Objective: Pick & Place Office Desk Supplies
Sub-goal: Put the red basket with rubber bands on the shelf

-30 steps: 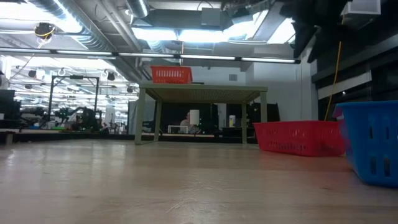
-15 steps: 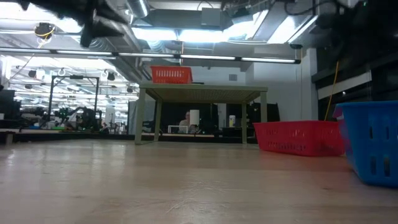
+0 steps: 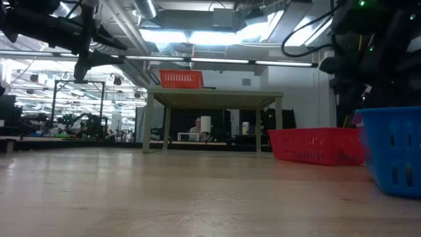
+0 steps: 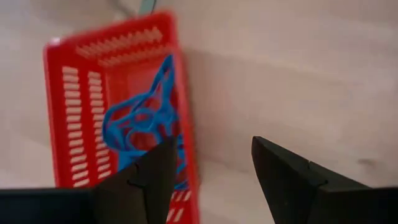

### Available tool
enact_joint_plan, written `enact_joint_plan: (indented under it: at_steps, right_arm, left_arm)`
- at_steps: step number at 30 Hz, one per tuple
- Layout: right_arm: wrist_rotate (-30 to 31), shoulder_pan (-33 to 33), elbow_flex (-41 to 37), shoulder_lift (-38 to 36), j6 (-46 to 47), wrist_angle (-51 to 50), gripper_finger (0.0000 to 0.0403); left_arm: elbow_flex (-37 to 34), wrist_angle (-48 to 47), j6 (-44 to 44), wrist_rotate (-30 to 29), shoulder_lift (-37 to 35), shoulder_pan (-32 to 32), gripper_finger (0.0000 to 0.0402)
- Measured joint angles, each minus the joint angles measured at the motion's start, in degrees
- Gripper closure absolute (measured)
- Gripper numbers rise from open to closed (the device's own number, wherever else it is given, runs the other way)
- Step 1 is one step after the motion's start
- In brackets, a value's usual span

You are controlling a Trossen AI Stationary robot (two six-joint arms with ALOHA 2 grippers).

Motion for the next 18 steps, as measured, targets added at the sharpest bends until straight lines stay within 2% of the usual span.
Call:
enact_joint_plan:
  at_steps: [4, 10, 18]
  right_arm:
    - [-2.84, 0.0, -1.87, 1.08, -1.11, 6.4, 0.0193]
    - [-0.87, 0.0, -1.77, 1.5, -1.56, 7.05, 0.0193]
    - [-1.73, 0.0, -4.45, 3.36, -1.16, 11.52, 0.0193]
  left_arm:
    - [-0.37, 0.74, -0.22, -0.03, 0.0, -0.99, 0.0233]
    - [-0.36, 1.3, -0.62, -0.74, -0.02, -1.93, 0.0233]
    - [-0.36, 1.21, -0.61, -0.84, 0.17, -2.1, 0.0233]
